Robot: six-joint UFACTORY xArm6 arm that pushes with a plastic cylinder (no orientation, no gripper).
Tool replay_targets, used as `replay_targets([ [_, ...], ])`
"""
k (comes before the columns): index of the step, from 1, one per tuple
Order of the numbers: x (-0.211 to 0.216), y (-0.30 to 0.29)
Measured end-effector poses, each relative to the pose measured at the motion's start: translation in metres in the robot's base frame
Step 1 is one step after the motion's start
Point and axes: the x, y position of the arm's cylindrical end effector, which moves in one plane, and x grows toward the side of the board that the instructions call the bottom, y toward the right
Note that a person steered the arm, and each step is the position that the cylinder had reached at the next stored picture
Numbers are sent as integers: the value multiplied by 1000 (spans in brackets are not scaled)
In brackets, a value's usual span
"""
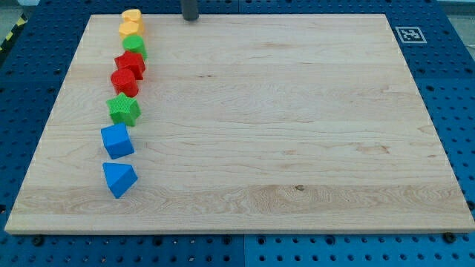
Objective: Push the yellow heart to the top left of the yellow hexagon
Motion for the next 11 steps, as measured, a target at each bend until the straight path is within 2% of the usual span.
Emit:
replay_targets([
  [5, 0, -37],
  [11, 0, -137],
])
